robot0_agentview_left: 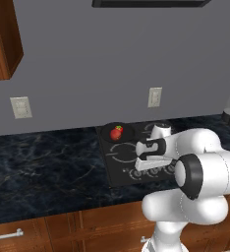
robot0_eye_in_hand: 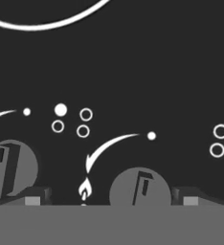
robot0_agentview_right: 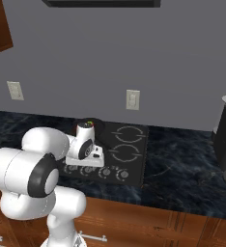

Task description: Place the pan on the rear left burner on the stove. Then place the tomato and the onion in the pan and turn on the rear left burner.

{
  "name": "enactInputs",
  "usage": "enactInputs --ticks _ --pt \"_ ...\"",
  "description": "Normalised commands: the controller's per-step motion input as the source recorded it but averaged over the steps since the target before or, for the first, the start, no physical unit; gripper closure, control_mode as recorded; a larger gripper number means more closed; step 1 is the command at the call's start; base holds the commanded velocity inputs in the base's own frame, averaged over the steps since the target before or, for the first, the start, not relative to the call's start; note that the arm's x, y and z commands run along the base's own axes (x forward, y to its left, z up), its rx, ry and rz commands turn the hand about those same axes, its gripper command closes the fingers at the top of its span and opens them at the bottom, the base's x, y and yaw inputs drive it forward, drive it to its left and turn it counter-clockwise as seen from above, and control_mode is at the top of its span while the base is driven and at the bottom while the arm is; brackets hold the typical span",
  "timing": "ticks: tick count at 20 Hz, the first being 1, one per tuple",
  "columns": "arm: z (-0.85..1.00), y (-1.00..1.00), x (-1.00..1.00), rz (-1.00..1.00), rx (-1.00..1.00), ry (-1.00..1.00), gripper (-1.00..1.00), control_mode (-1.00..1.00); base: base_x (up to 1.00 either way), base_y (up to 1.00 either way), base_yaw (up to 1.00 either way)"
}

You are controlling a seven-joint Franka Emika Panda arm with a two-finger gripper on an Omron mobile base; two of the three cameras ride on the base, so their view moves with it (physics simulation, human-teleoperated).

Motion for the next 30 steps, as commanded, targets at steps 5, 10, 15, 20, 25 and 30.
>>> enactInputs --ticks 5,10,15,20,25,30 --pt "0.00 -0.02 -0.03 0.00 0.00 0.00 -1.00 -1.00 0.00 0.00 0.00" --pt "0.00 -0.04 0.00 0.00 0.00 0.00 -1.00 -1.00 0.00 0.00 0.00" --pt "-0.05 -0.08 0.03 0.00 0.00 0.00 -1.00 -1.00 0.00 0.00 0.00" --pt "-0.05 0.00 0.05 0.00 0.00 0.00 -1.00 -1.00 0.00 0.00 0.00" --pt "-0.12 0.00 0.04 0.00 0.00 0.00 -1.00 -1.00 0.00 0.00 0.00" --pt "-0.21 0.00 0.01 0.00 0.00 0.00 -1.00 -1.00 0.00 0.00 0.00"
